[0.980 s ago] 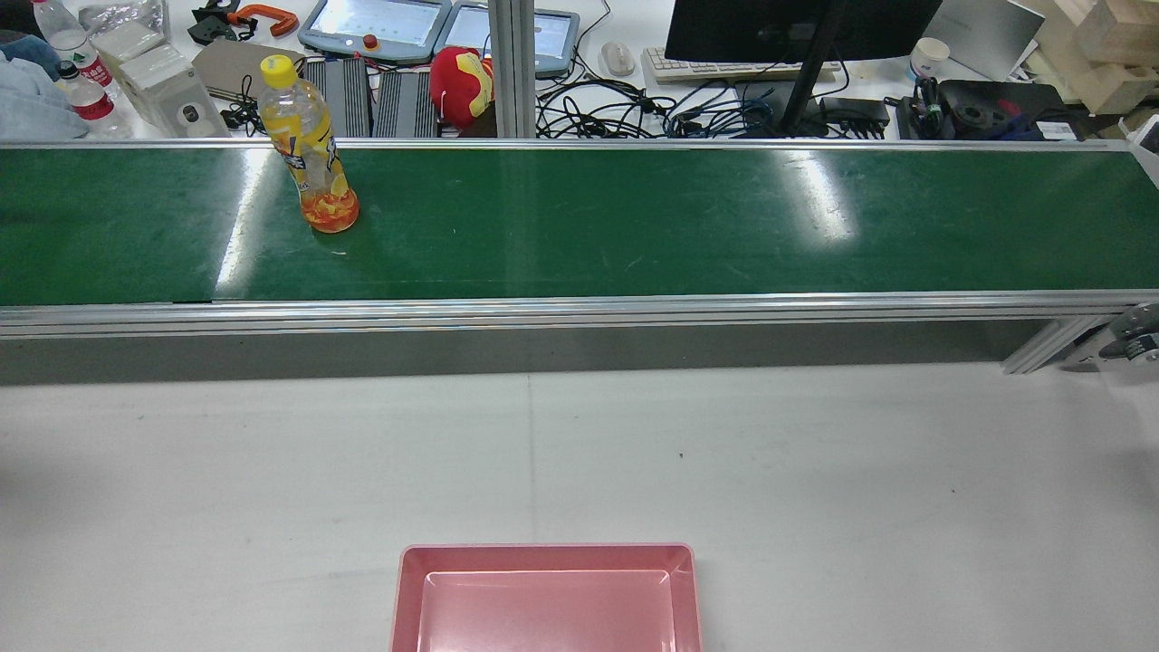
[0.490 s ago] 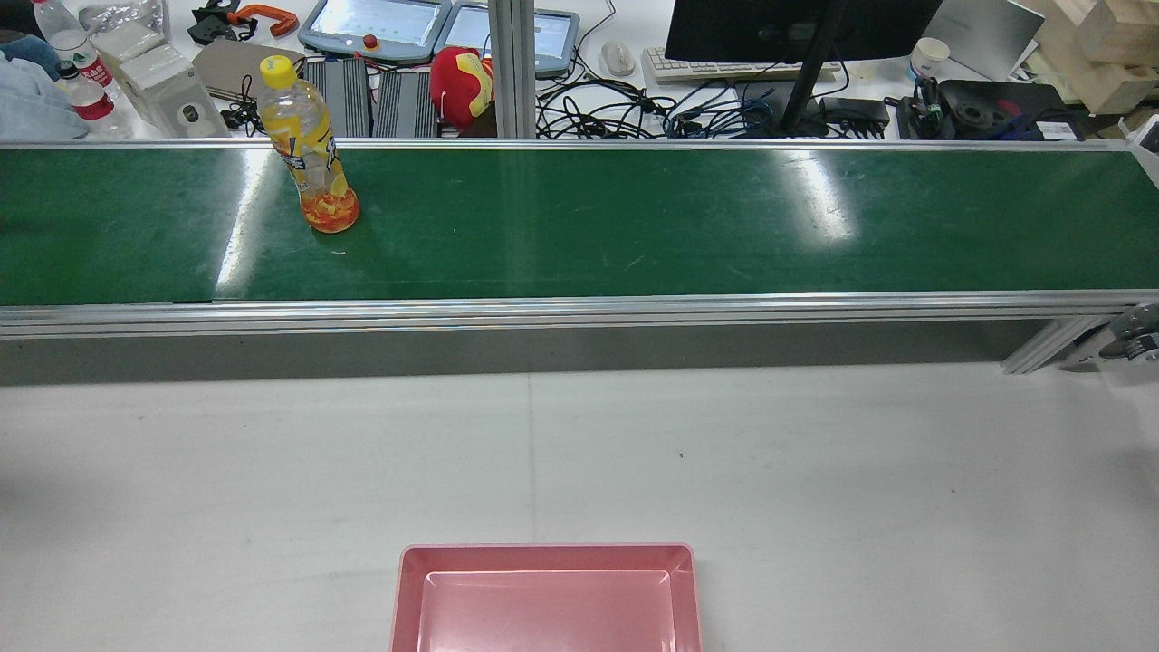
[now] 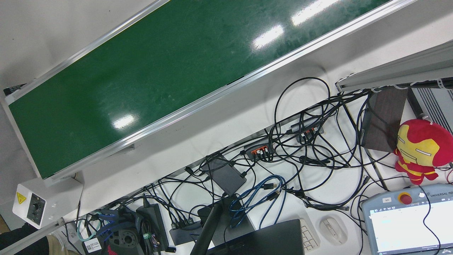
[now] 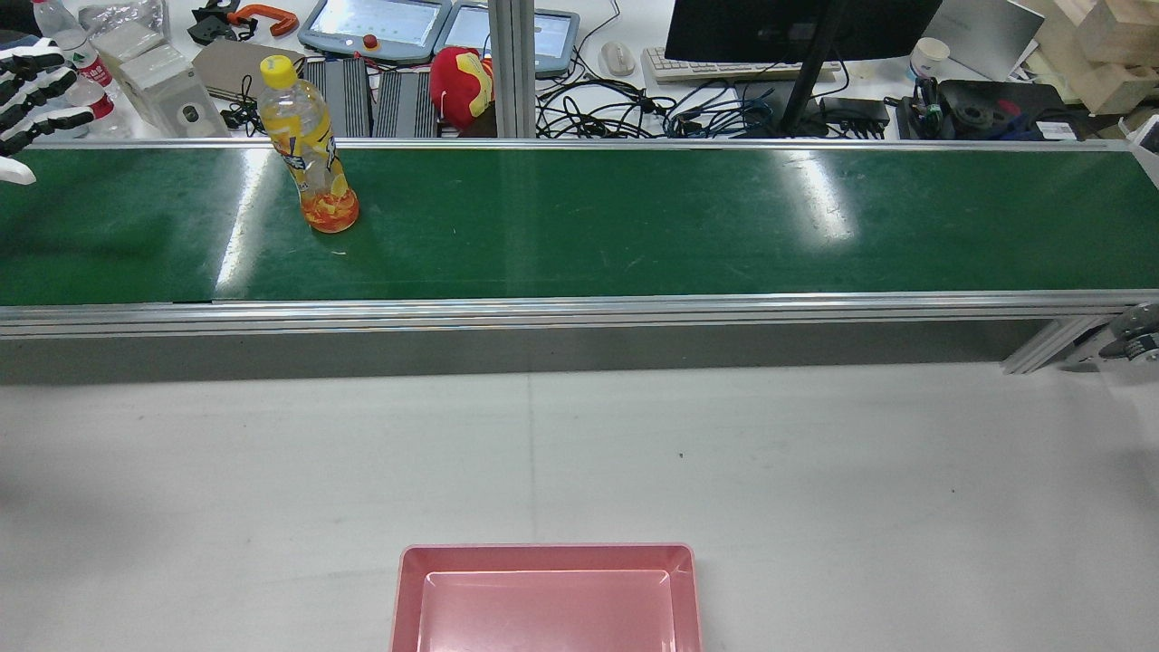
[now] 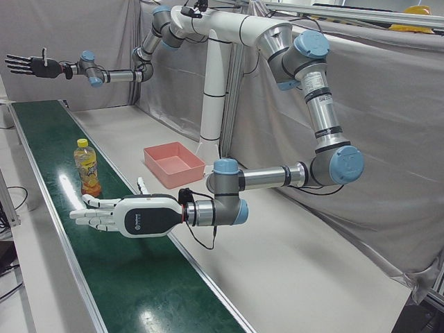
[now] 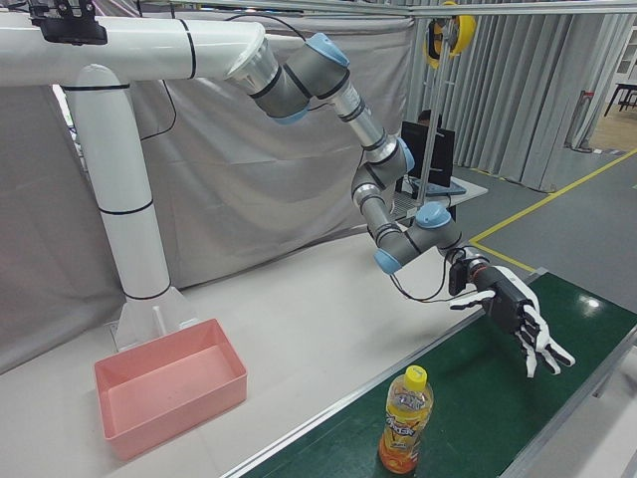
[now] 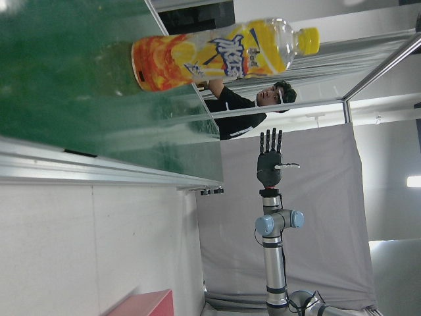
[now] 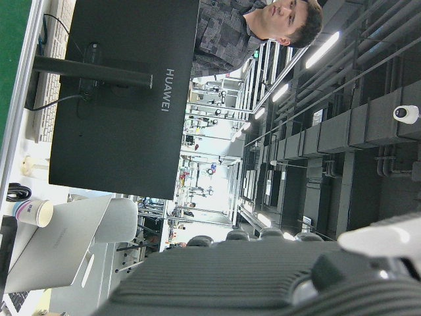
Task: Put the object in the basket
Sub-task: 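Reach the left hand toward the juice bottle on the green conveyor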
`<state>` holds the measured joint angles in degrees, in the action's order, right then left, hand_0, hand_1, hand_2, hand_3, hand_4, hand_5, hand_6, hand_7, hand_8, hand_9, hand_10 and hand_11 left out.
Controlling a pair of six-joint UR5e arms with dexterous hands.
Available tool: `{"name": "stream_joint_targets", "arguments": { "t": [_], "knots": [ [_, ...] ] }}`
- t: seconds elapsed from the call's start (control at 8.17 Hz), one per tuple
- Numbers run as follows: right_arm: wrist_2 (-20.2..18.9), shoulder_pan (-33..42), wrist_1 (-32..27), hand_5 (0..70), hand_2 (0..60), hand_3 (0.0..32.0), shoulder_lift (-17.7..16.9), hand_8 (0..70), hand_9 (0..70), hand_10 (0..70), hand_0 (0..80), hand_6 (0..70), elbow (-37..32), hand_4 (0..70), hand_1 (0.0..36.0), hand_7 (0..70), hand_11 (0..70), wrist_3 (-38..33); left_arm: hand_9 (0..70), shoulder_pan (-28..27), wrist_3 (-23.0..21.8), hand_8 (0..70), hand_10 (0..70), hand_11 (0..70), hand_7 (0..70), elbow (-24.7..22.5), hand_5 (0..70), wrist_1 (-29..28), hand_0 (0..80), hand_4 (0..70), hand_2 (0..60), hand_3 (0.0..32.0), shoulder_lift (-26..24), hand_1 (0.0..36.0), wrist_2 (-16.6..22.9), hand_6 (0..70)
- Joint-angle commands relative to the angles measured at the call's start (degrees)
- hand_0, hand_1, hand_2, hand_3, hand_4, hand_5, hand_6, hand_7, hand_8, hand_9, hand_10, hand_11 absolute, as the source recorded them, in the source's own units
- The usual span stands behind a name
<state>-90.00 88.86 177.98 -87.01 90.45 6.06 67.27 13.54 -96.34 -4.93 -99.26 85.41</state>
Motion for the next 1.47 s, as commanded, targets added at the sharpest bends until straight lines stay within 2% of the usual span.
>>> {"name": "stream_joint_targets", "arguments": {
  "t": [0.0, 0.12, 0.24, 0.37, 0.73, 1.1, 1.35],
  "knots": [
    [0.0, 0.0, 0.0, 0.0, 0.0, 0.0, 0.0, 0.0, 0.0, 0.0, 0.0, 0.0, 0.0, 0.0, 0.0, 0.0, 0.0, 0.0, 7.0, -7.0, 1.0, 5.5, 11.4, 19.4, 0.5, -2.2, 27.2, 1.8, 62.6, 5.2, 0.0, 0.0, -2.4, 23.4, -3.4, 0.6],
    [0.0, 0.0, 0.0, 0.0, 0.0, 0.0, 0.0, 0.0, 0.0, 0.0, 0.0, 0.0, 0.0, 0.0, 0.0, 0.0, 0.0, 0.0, 7.5, -9.9, 1.1, 5.8, 11.8, 20.1, 0.5, -2.0, 27.3, 1.9, 62.3, 5.1, 0.0, 0.0, -3.7, 23.5, -6.8, 0.7],
    [-0.1, 0.0, 0.0, 0.0, 0.0, 0.0, 0.0, 0.0, 0.0, 0.0, 0.0, 0.0, 0.0, 0.0, 0.0, 0.0, 0.0, 0.0, 7.4, -11.9, 1.7, 5.7, 11.7, 19.9, 0.4, -1.7, 27.3, 3.7, 60.6, 4.7, 1.8, 0.0, -5.9, 23.2, -8.2, 0.5],
    [0.0, 0.0, -0.1, 0.0, 0.0, 0.0, 0.0, 0.0, 0.0, 0.0, 0.0, 0.0, 0.0, 0.0, 0.0, 0.0, 0.0, 0.0, 7.4, -11.9, 3.7, 5.6, 11.5, 19.4, 0.3, -1.7, 27.2, 6.1, 58.9, 4.7, 4.3, 0.0, -8.7, 22.6, -8.3, 0.4],
    [0.0, 0.0, 0.0, 0.0, 0.0, 0.0, 0.0, 0.0, 0.0, 0.0, 0.0, 0.0, 0.0, 0.0, 0.0, 0.0, 0.0, 0.0, 8.3, -14.1, 4.2, 6.2, 11.7, 19.4, 0.5, -1.0, 28.0, 9.8, 56.9, 4.4, 5.2, 0.0, -14.3, 21.4, -8.8, 0.7],
    [0.0, 0.0, 0.0, 0.0, 0.0, 0.0, 0.0, 0.0, 0.0, 0.0, 0.0, 0.0, 0.0, 0.0, 0.0, 0.0, 0.0, 0.0, 8.1, -14.1, 4.2, 6.1, 11.6, 19.2, 0.5, 4.2, 28.3, 9.4, 55.5, 4.2, 5.8, 0.0, -18.9, 20.5, -8.8, 0.5],
    [-0.1, 0.0, 0.0, 0.0, 0.0, 0.0, 0.0, 0.0, 0.0, 0.0, 0.0, 0.0, 0.0, 0.0, 0.0, 0.0, 0.0, 0.0, 8.6, -14.1, 4.1, 6.3, 11.6, 19.1, 0.4, 4.3, 27.7, 9.4, 54.9, 4.0, 6.0, 0.0, -19.7, 20.0, -8.8, 0.4]
  ]
}}
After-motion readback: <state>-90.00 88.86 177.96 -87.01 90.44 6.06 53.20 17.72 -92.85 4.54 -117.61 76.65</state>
